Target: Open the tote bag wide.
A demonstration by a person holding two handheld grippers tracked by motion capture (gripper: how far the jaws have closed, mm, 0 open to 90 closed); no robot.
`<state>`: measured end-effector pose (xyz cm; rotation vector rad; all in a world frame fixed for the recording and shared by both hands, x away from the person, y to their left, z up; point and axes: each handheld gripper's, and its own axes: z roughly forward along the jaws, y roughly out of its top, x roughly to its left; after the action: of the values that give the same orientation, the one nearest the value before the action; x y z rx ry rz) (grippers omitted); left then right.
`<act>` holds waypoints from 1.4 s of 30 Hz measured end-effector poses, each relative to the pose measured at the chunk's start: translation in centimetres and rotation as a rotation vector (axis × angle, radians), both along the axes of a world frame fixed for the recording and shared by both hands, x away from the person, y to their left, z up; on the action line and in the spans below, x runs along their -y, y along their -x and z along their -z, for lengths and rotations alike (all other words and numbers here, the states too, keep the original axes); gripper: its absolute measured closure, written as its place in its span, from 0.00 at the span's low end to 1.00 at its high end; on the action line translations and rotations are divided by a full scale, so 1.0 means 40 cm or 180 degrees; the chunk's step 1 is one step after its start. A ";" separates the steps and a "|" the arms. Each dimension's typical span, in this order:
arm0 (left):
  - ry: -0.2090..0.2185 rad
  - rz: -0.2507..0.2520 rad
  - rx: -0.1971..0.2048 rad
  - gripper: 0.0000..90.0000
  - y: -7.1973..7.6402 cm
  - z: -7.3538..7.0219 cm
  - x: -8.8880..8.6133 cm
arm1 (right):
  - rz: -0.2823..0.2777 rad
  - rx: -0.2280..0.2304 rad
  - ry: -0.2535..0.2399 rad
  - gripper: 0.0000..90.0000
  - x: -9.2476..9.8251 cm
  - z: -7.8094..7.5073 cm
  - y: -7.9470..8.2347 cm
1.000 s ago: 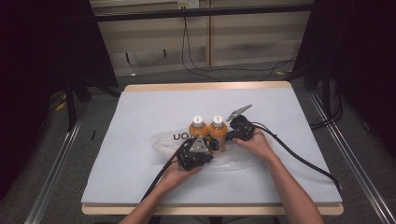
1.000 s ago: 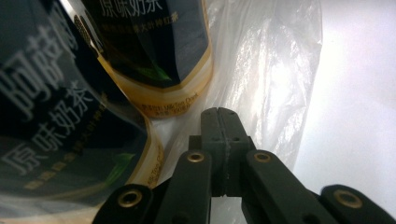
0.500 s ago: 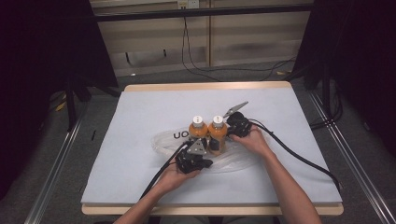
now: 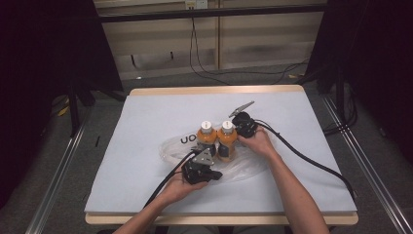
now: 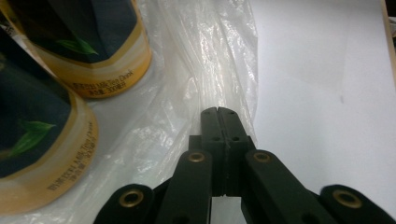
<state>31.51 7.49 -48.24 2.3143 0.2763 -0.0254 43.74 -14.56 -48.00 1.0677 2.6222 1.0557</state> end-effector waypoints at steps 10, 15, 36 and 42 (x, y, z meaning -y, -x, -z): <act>-0.0009 0.0108 -0.0023 1.00 0.015 -0.002 -0.002 | 0.0128 -0.0019 0.0007 1.00 -0.015 0.000 -0.024; 0.0043 0.0108 -0.0075 1.00 0.021 0.001 -0.006 | 0.0160 0.0013 0.0036 1.00 -0.019 0.000 -0.027; 0.0033 0.0176 -0.0059 1.00 0.054 -0.001 -0.008 | 0.0435 -0.0074 0.0068 1.00 -0.038 -0.003 -0.077; 0.0025 0.0218 -0.0101 1.00 0.067 -0.002 -0.011 | 0.0536 -0.0031 0.0109 1.00 -0.047 -0.003 -0.091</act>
<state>28.82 7.92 -48.15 2.3163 0.2123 -0.0974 47.37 -12.70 -47.90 1.2629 2.4953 0.9685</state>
